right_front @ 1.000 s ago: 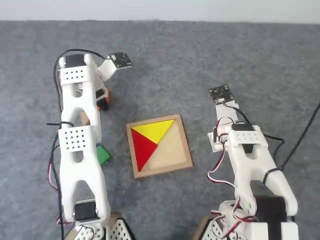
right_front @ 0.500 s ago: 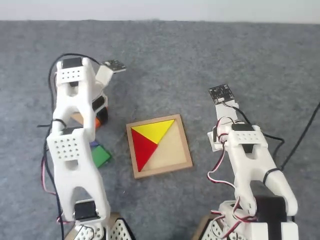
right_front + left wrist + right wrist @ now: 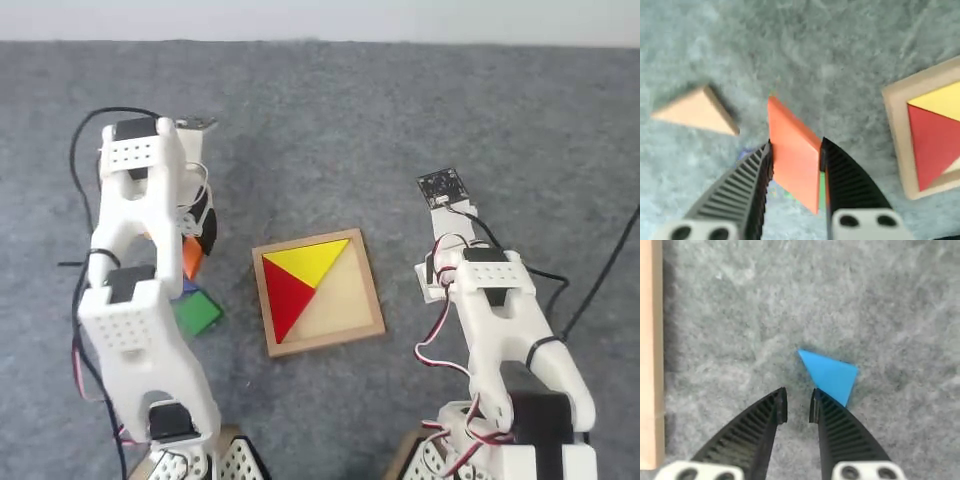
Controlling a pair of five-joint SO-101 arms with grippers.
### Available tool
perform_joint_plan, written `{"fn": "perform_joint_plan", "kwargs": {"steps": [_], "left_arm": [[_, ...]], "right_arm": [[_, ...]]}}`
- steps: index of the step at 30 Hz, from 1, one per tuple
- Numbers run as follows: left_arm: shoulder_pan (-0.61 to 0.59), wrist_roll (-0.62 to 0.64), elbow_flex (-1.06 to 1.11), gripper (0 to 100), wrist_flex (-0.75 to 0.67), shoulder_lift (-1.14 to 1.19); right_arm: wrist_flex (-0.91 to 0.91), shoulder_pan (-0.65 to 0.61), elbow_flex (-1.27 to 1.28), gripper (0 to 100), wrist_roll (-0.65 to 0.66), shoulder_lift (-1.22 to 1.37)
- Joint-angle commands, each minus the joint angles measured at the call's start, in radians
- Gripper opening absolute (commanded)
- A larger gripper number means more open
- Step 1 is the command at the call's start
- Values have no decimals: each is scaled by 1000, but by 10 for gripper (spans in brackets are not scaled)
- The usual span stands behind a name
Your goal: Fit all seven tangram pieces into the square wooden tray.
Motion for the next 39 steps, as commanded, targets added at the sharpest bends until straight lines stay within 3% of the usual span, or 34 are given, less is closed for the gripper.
{"fn": "perform_joint_plan", "kwargs": {"steps": [1, 7, 11, 18, 23, 32, 39], "left_arm": [[18, 51, 39, 80, 29, -183], [138, 135, 193, 80, 28, -450], [267, 299, 262, 80, -25, -563], [517, 552, 332, 80, -184, -539], [640, 572, 334, 80, -299, -473], [690, 704, 334, 80, -466, -292], [697, 770, 326, 82, -479, -250]], "right_arm": [[-15, 8, -5, 87, -9, -48], [-15, 8, -5, 87, -9, -48], [-15, 8, -5, 87, -11, -48], [-13, 8, -5, 87, -11, -48], [-12, 8, -5, 87, -9, -48], [-12, 8, -5, 87, -8, -48], [-13, 8, -5, 87, -6, -48]]}}
